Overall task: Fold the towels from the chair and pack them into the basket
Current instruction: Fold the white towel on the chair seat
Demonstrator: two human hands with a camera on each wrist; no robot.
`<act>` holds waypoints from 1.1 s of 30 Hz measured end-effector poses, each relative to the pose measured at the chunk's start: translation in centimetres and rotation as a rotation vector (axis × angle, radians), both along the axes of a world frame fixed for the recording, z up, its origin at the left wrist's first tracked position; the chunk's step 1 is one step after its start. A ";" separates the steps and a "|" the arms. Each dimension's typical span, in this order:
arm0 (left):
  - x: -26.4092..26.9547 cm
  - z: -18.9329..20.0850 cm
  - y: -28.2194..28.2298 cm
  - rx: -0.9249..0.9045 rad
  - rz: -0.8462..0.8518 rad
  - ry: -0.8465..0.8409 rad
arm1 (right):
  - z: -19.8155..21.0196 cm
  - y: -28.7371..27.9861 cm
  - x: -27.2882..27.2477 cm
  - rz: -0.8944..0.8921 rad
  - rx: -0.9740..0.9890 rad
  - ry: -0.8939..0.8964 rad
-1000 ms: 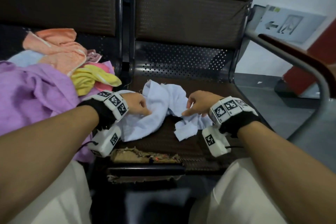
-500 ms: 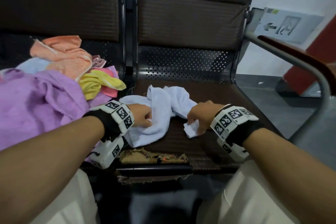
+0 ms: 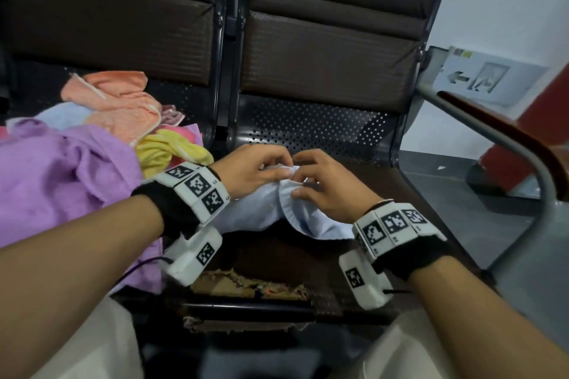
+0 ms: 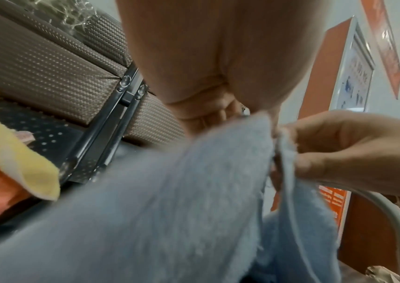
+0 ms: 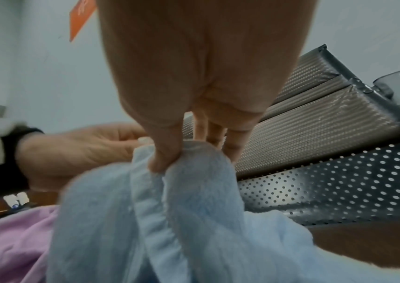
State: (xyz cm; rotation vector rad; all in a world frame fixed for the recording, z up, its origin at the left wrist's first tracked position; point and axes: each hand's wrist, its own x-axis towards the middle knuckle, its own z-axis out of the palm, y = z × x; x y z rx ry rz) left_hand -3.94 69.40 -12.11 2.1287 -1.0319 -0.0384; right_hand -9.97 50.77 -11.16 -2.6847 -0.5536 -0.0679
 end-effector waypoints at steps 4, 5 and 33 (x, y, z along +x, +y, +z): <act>-0.4 0.1 -0.3 -0.017 0.028 -0.035 | -0.7 -0.1 0.8 -0.012 0.086 0.103; -0.3 0.0 -0.3 -0.014 0.037 -0.030 | -0.8 0.0 0.9 -0.030 0.106 0.124; -0.3 1.7 -0.5 -0.414 0.236 0.563 | 0.2 1.1 2.0 -0.220 0.444 -0.109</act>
